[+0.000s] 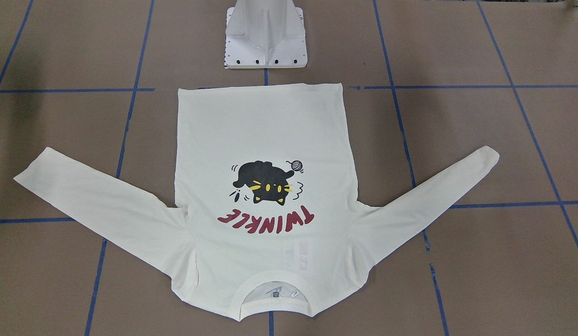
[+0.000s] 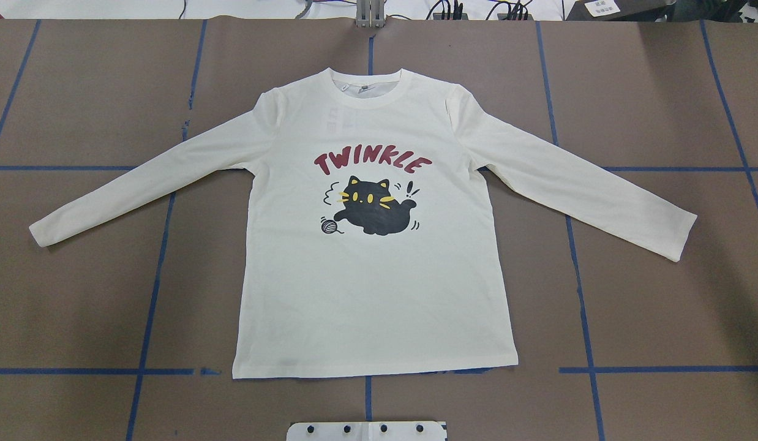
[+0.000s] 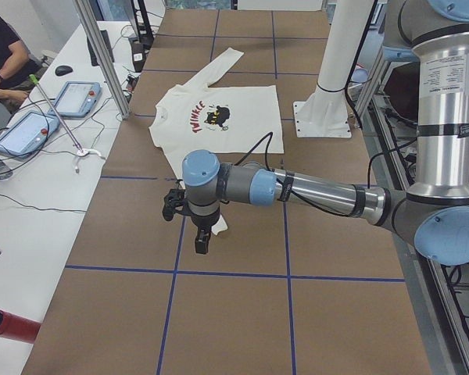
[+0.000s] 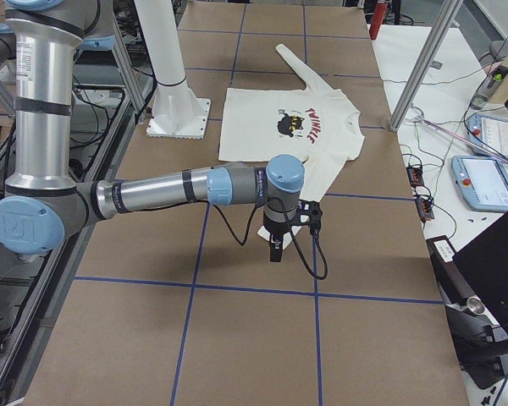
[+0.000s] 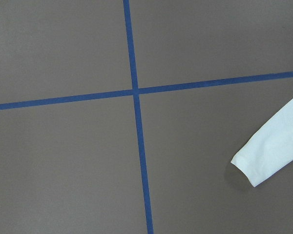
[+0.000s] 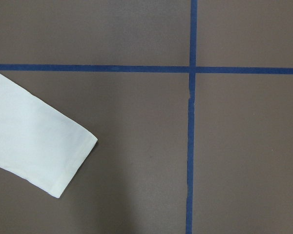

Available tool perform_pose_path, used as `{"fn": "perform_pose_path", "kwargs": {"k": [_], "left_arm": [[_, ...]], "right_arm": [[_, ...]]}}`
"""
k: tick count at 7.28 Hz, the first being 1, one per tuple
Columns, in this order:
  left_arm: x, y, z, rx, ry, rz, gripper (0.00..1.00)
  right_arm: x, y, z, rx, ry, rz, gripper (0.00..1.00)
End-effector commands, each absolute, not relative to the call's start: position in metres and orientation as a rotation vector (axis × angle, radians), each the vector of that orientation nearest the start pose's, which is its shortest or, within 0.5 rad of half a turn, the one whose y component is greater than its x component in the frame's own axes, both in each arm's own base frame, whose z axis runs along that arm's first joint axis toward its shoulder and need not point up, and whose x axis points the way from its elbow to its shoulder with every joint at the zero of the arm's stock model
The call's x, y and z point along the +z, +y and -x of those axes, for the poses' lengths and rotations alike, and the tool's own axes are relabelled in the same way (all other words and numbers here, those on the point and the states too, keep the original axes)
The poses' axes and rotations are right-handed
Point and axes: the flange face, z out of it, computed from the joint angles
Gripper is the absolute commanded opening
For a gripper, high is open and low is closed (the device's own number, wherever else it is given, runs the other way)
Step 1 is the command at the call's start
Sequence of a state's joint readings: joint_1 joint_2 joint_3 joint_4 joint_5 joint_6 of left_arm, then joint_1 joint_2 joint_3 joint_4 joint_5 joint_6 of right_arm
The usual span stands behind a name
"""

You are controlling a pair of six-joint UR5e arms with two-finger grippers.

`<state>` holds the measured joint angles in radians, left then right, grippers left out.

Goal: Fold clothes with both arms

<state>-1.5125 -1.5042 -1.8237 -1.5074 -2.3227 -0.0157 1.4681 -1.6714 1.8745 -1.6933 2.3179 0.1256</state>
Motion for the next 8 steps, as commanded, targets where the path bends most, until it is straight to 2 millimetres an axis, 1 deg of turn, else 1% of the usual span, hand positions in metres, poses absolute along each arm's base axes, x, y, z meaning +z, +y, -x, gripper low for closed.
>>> {"fn": "perform_pose_path", "kwargs": {"k": [1, 2, 3, 4, 5, 6, 7, 8], "left_arm": [[0.569, -0.471, 0.037, 0.091, 0.755, -0.098, 1.0], [0.564, -0.473, 0.036, 0.098, 0.755, -0.11, 1.0], [0.571, -0.475, 0.036, 0.087, 0.754, -0.096, 1.0], [0.561, -0.475, 0.035, 0.095, 0.759, -0.122, 1.0], [0.543, -0.477, 0.032, 0.11, 0.798, -0.166, 1.0], [0.524, -0.474, 0.025, 0.141, 0.873, -0.221, 1.0], [0.521, -0.472, 0.024, 0.111, 0.898, -0.209, 1.0], [0.518, -0.472, 0.023, 0.112, 0.904, -0.215, 1.0]], "right_arm": [[0.576, -0.448, -0.02, 0.007, -0.752, 0.025, 1.0], [0.577, -0.448, -0.019, 0.002, -0.755, 0.024, 1.0], [0.577, -0.45, -0.017, -0.001, -0.755, 0.027, 1.0], [0.574, -0.451, -0.008, -0.015, -0.77, 0.033, 1.0], [0.57, -0.454, 0.013, -0.073, -0.778, 0.015, 1.0], [0.58, -0.458, 0.04, -0.126, -0.787, -0.012, 1.0], [0.594, -0.46, 0.074, -0.135, -0.798, -0.012, 1.0], [0.609, -0.462, 0.097, -0.093, -0.824, -0.023, 0.99]]}}
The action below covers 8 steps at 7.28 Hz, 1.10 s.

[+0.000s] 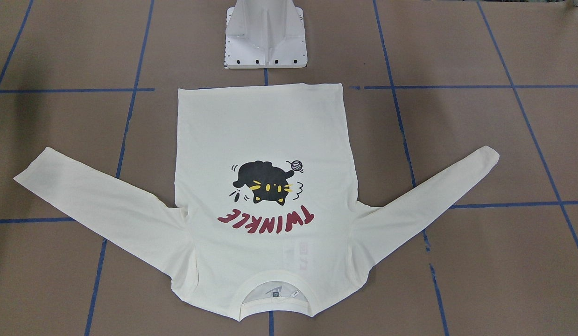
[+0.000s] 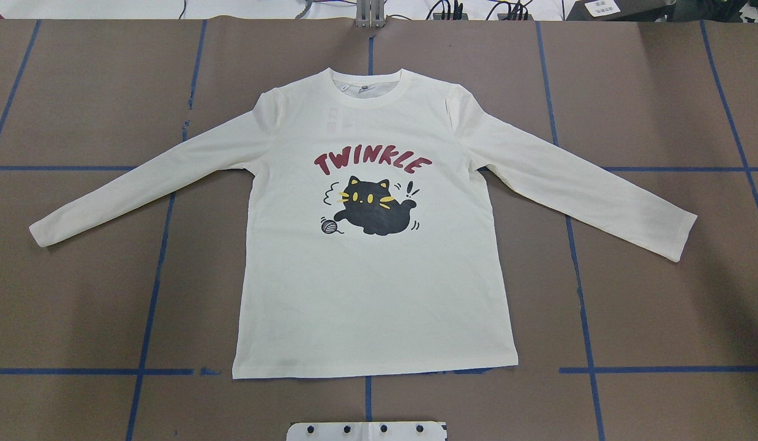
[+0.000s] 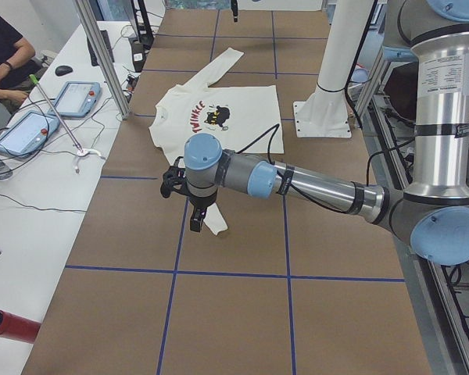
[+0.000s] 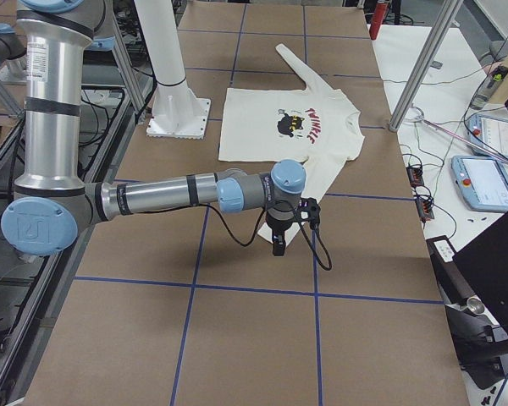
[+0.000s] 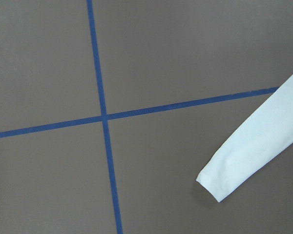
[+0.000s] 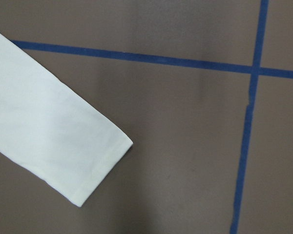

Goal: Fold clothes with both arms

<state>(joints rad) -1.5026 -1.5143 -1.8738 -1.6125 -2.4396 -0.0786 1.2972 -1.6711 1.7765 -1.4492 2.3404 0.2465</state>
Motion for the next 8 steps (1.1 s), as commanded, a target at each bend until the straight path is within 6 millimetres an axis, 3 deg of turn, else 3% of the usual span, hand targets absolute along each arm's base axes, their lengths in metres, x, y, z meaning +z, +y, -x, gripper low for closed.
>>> {"fn": "perform_pose_path", "kwargs": {"k": [1, 2, 3, 6, 8], "left_arm": [[0.518, -0.472, 0.023, 0.115, 0.912, -0.215, 1.0], [0.517, -0.472, 0.022, 0.124, 0.909, -0.229, 1.0], [0.517, -0.472, 0.023, 0.128, 0.904, -0.242, 1.0], [0.518, -0.472, 0.022, 0.13, 0.901, -0.241, 1.0], [0.519, -0.472, 0.023, 0.128, 0.901, -0.24, 1.0]], "right_arm": [[0.616, -0.464, 0.125, -0.044, -0.854, -0.029, 0.98], [0.632, -0.475, 0.147, 0.041, -0.876, 0.002, 0.9], [0.65, -0.476, 0.154, 0.035, -0.891, -0.015, 0.84], [0.647, -0.479, 0.178, 0.102, -0.897, 0.042, 0.79], [0.658, -0.478, 0.179, 0.104, -0.876, 0.047, 0.79]]}}
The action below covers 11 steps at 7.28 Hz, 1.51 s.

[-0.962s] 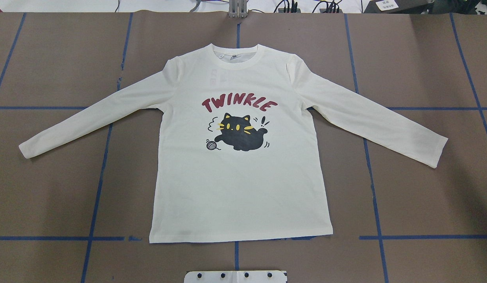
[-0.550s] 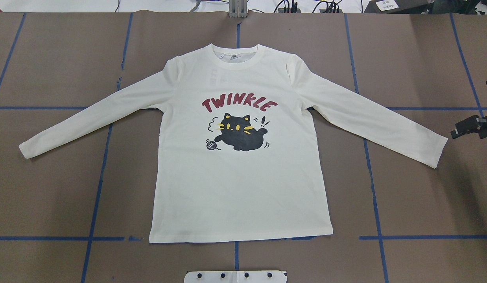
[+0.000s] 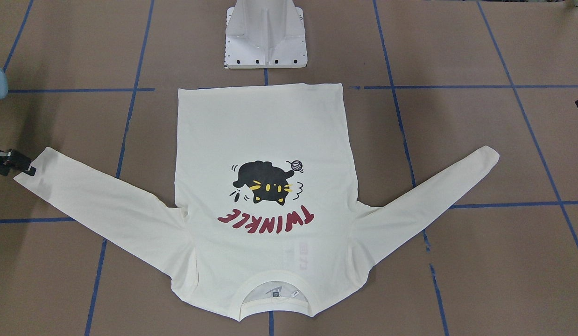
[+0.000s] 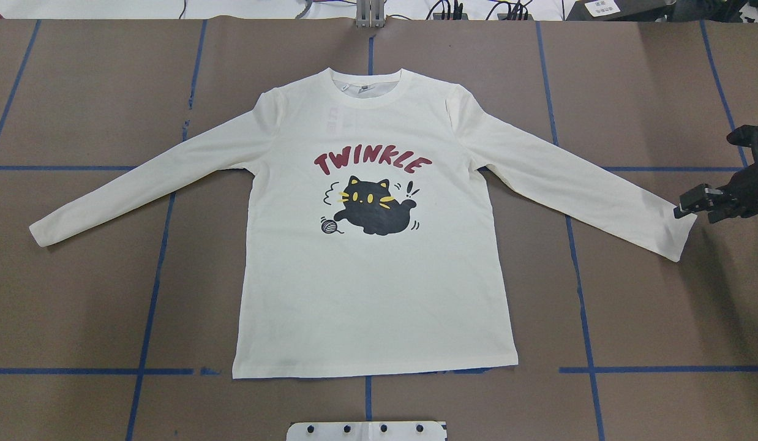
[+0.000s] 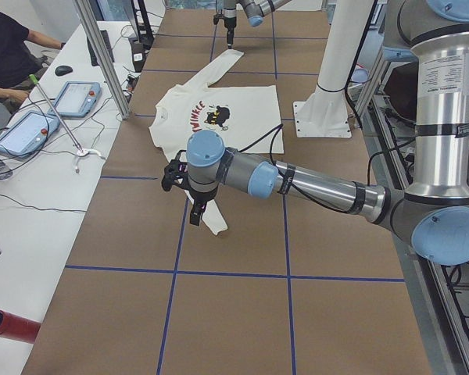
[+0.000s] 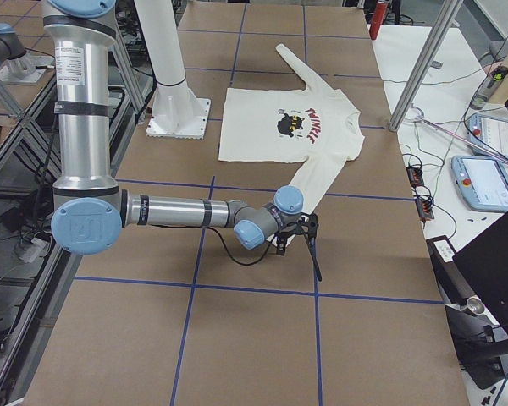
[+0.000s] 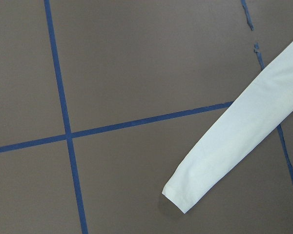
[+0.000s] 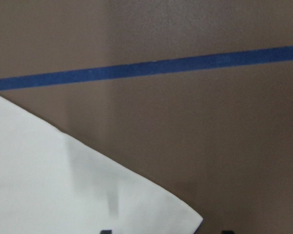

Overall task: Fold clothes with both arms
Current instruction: 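Move the right gripper to the cuff of the sleeve nearest it and grasp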

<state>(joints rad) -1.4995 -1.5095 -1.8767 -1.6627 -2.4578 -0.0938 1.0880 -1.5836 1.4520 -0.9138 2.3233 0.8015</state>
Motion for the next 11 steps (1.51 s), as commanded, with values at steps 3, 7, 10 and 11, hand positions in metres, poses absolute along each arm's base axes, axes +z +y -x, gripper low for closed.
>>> {"fn": "perform_pose_path", "kwargs": {"k": [3, 7, 10, 11], "left_arm": [[0.52, -0.472, 0.022, 0.126, 0.899, -0.236, 1.0], [0.521, -0.471, 0.022, 0.126, 0.899, -0.234, 1.0], [0.522, -0.47, 0.022, 0.125, 0.899, -0.231, 1.0], [0.521, -0.47, 0.022, 0.126, 0.901, -0.234, 1.0]], "right_arm": [[0.669, -0.481, 0.179, 0.122, -0.848, 0.048, 0.57], [0.648, -0.494, 0.188, 0.103, -0.882, 0.034, 0.0], [0.585, -0.5, 0.187, 0.059, -0.984, -0.004, 0.0], [0.54, -0.506, 0.192, 0.079, -1.03, -0.035, 0.0]]}}
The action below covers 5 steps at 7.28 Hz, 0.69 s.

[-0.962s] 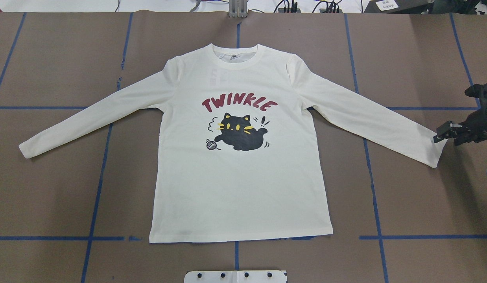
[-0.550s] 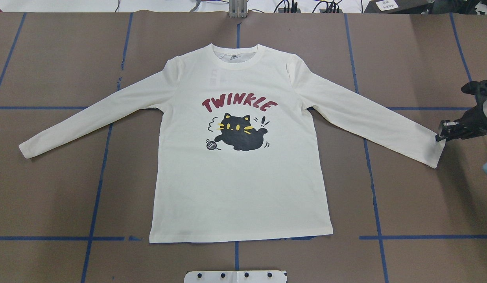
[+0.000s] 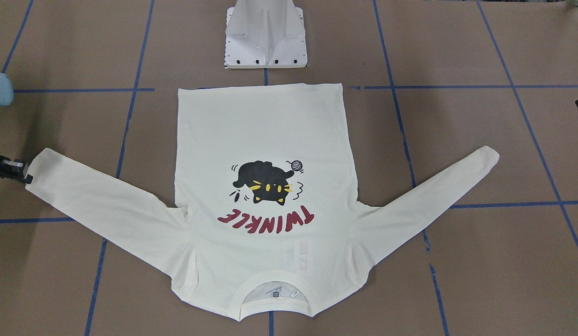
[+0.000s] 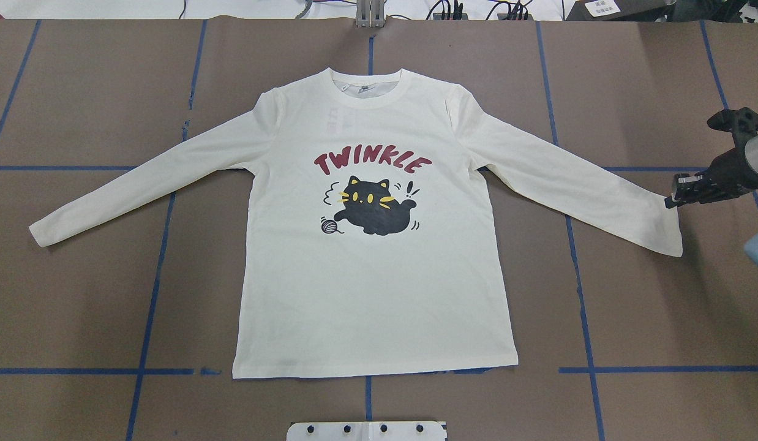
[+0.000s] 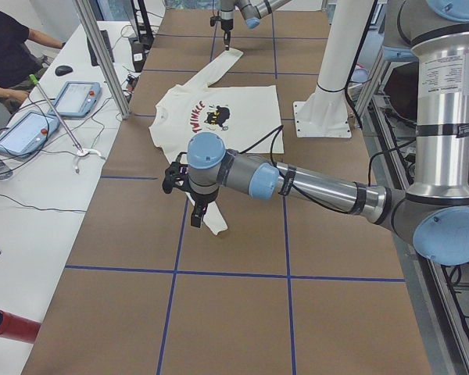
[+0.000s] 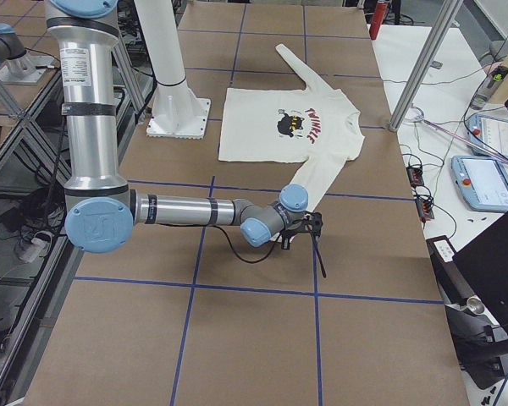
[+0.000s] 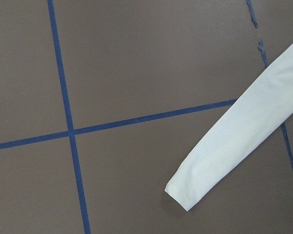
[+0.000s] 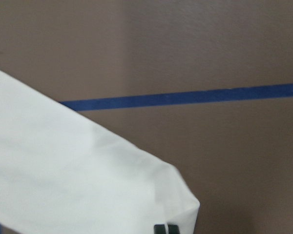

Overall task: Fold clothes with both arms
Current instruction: 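Move the right gripper to the cuff of the sleeve nearest it and grasp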

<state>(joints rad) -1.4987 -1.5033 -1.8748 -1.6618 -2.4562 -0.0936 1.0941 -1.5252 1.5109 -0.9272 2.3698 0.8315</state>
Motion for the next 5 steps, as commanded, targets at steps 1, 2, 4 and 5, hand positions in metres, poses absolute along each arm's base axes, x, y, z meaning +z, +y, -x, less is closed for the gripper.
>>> {"fn": "perform_pose_path", "kwargs": {"k": [1, 2, 4, 5], "left_arm": [[0.52, -0.47, 0.022, 0.124, 0.904, -0.234, 1.0], [0.519, -0.47, 0.022, 0.125, 0.906, -0.236, 1.0], [0.516, -0.469, 0.022, 0.125, 0.914, -0.238, 1.0], [0.516, -0.47, 0.022, 0.131, 0.912, -0.243, 1.0]], "right_arm": [[0.481, -0.52, 0.209, 0.145, -1.097, -0.025, 0.0], [0.415, -0.534, 0.243, 0.183, -1.17, 0.006, 0.0], [0.26, -0.567, 0.312, 0.221, -1.229, 0.053, 0.0], [0.193, -0.562, 0.341, 0.254, -1.252, 0.055, 0.0]]}}
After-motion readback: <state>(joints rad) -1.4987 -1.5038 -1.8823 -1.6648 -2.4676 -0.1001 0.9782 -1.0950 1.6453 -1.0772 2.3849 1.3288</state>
